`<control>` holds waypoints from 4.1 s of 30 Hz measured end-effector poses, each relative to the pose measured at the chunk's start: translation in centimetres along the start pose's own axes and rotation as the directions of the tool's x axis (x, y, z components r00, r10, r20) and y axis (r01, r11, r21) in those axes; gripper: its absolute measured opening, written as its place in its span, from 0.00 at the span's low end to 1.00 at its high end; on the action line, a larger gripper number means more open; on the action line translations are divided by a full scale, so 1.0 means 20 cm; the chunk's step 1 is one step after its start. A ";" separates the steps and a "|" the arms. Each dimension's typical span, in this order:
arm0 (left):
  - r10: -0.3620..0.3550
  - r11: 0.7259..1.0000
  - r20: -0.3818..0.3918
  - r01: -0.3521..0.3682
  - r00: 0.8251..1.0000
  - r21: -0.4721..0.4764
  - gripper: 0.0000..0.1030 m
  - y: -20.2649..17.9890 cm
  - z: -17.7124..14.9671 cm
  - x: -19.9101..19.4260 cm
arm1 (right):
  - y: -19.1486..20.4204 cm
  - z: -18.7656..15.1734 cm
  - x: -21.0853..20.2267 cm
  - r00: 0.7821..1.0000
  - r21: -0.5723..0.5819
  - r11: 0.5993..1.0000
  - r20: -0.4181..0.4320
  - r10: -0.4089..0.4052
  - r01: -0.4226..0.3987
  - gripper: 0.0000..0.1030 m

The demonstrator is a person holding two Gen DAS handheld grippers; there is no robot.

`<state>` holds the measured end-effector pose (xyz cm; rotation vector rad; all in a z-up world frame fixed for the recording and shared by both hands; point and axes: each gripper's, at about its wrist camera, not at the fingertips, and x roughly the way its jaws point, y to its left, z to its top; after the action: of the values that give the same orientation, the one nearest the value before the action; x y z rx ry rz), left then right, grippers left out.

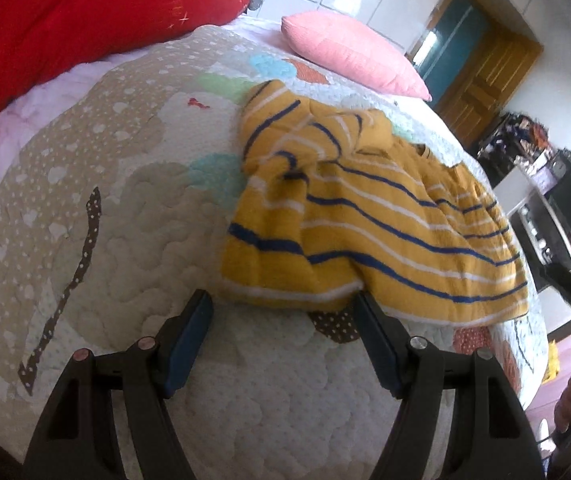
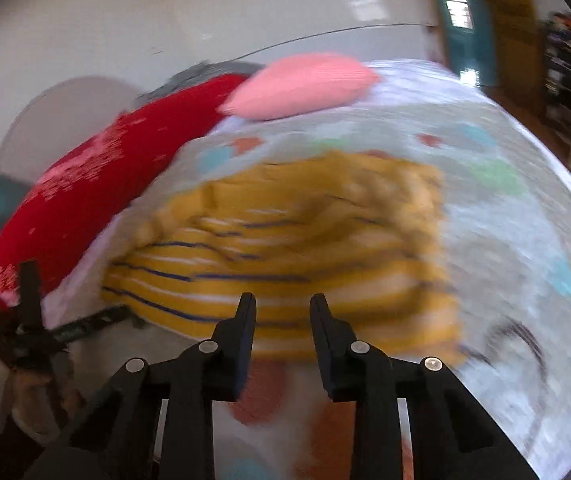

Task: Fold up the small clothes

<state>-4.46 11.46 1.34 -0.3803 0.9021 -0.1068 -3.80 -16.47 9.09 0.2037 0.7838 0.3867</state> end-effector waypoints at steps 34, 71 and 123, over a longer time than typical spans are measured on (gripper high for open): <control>0.033 0.977 0.144 -0.063 0.989 0.203 0.84 -0.09 -0.11 0.07 | 0.91 0.64 1.17 0.967 -0.280 0.958 -0.255 -0.012 -0.062 0.40; 0.172 0.942 0.142 -0.205 0.975 0.265 0.89 -0.16 -0.13 0.11 | 0.34 0.33 0.52 0.967 -0.282 0.959 -0.233 -0.103 0.035 0.53; -0.066 0.981 -0.092 0.048 0.994 -0.186 0.30 0.16 0.36 0.10 | -0.79 -0.15 0.23 0.989 0.488 0.867 -0.040 0.140 -0.103 0.38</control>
<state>2.16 15.93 2.78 -0.5773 1.0016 -0.0957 1.21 -28.90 -1.10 0.7190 0.9360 0.3106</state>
